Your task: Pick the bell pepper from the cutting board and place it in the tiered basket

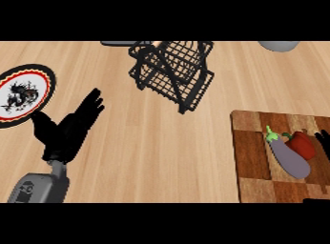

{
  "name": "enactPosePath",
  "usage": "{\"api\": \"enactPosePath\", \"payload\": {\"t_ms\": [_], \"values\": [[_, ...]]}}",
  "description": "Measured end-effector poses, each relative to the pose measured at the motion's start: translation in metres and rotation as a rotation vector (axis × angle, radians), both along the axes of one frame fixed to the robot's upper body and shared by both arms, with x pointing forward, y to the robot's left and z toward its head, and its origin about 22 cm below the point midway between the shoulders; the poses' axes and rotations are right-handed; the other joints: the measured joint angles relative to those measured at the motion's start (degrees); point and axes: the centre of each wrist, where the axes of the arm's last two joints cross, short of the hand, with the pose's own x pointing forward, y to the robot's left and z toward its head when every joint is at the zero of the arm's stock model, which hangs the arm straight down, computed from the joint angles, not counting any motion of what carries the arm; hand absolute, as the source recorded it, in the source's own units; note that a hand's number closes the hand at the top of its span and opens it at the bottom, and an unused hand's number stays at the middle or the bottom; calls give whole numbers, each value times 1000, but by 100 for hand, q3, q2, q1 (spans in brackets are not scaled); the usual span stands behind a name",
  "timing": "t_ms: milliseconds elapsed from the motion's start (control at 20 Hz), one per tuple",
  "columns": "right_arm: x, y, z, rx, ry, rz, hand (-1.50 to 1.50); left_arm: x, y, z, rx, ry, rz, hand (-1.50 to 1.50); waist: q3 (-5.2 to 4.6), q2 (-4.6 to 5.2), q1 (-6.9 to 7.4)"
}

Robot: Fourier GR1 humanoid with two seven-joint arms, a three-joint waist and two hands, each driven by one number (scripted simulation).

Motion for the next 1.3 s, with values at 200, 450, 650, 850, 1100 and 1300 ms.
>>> {"api": "enactPosePath", "payload": {"t_ms": [200,450,650,850,1100,1300], "values": [[3,-3,-13,1,-12,-13,-150,-2,-14,-4,-1,1,2,0,0,0,-2],[11,-9,-23,18,-23,-14,-150,-1,-17,-2,5,-2,-1,0,-28,-9,-5],[22,-18,-24,38,-23,-12,-150,0,-16,0,10,-4,1,0,-30,-9,-5],[33,-22,-33,45,-18,-14,-150,2,-10,-2,7,-3,0,0,-46,-14,-7],[48,-33,-41,66,-3,-11,-150,6,-12,-8,0,-3,1,0,-51,-11,-10],[56,-33,-48,73,10,-17,-150,5,-11,-3,1,-4,-2,0,-60,-15,-10]]}}
